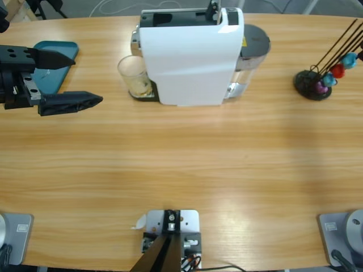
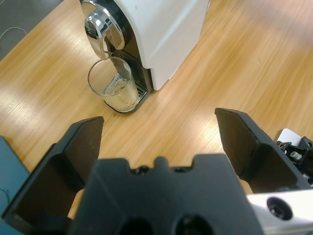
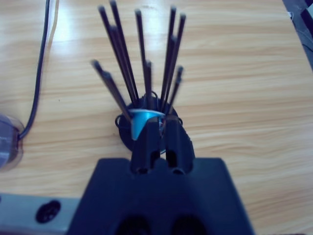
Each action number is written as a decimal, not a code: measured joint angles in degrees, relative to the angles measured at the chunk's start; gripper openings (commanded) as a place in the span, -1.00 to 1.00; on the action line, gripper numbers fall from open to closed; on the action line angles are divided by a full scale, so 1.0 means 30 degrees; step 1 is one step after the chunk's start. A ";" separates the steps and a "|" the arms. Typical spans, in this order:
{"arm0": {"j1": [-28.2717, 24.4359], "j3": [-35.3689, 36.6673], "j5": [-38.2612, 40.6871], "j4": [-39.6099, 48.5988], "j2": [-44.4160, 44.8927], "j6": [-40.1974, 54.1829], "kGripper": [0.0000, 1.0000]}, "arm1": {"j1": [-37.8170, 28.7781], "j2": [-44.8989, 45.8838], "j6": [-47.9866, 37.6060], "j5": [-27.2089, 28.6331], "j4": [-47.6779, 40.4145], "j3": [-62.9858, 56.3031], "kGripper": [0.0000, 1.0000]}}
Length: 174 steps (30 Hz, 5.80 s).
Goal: Pour coffee
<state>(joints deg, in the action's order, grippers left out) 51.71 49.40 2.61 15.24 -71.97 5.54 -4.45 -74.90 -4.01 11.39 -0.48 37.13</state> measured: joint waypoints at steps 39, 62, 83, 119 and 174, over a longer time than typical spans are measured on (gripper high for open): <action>0.0235 -0.0009 0.0000 -0.0320 -0.0375 -0.0542 1.00 | -0.0957 -0.0858 -0.1018 0.0224 -0.0371 -0.0651 -0.08; 0.0245 -0.0079 -0.0639 -0.0330 -0.0375 -0.0686 1.00 | -0.0952 -0.0896 -0.0164 0.0224 -0.0365 -0.0699 -0.09; 0.0304 -0.0080 -0.0639 -0.0333 -0.0375 -0.0967 1.00 | -0.0485 -0.0885 0.0076 0.0211 -0.0197 -0.0697 -1.00; 0.0305 -0.1194 -0.0643 -0.0997 -0.0323 -0.1422 1.00 | -0.0699 0.1607 0.0260 0.1329 0.5827 0.4913 -1.00; 0.0348 -0.1946 -0.1880 -0.1082 0.2891 -0.1422 1.00 | -1.2038 -1.1388 1.4627 -0.7808 1.3159 2.3185 -1.00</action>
<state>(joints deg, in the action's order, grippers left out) 52.75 43.57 -3.03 11.99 -63.30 1.27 -40.56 -109.07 39.87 -12.04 39.00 106.69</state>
